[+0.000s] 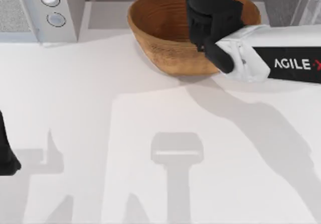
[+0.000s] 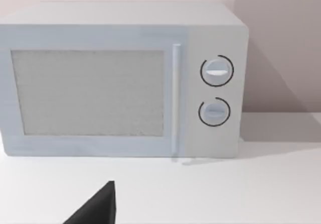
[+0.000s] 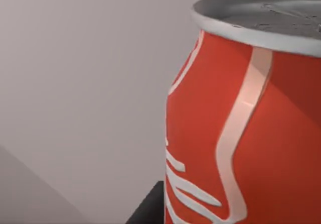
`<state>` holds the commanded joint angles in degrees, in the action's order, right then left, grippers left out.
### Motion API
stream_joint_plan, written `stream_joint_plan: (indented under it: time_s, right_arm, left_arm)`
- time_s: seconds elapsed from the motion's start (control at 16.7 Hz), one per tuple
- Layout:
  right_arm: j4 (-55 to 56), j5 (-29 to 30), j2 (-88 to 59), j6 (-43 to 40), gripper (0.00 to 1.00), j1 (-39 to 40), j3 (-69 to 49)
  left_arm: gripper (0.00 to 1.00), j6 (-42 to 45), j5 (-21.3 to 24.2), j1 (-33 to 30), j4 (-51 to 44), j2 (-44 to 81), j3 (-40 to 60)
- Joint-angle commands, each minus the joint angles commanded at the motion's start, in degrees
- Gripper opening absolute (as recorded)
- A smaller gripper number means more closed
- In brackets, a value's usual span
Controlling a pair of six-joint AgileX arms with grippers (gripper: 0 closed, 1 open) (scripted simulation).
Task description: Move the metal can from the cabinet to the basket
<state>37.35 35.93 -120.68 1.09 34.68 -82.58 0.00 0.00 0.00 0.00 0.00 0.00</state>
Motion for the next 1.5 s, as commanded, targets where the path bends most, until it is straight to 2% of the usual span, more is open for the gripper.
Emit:
stream_joint_plan:
  time_s: [0.42, 1.5]
  right_arm:
    - [0.0, 0.0, 0.0, 0.0, 0.98, 0.0, 0.0]
    - [0.0, 0.0, 0.0, 0.0, 1.00, 0.0, 0.0]
  left_arm:
    - [1.00, 0.0, 0.0, 0.0, 0.0, 0.0, 0.0]
    - [1.00, 0.0, 0.0, 0.0, 0.0, 0.0, 0.0]
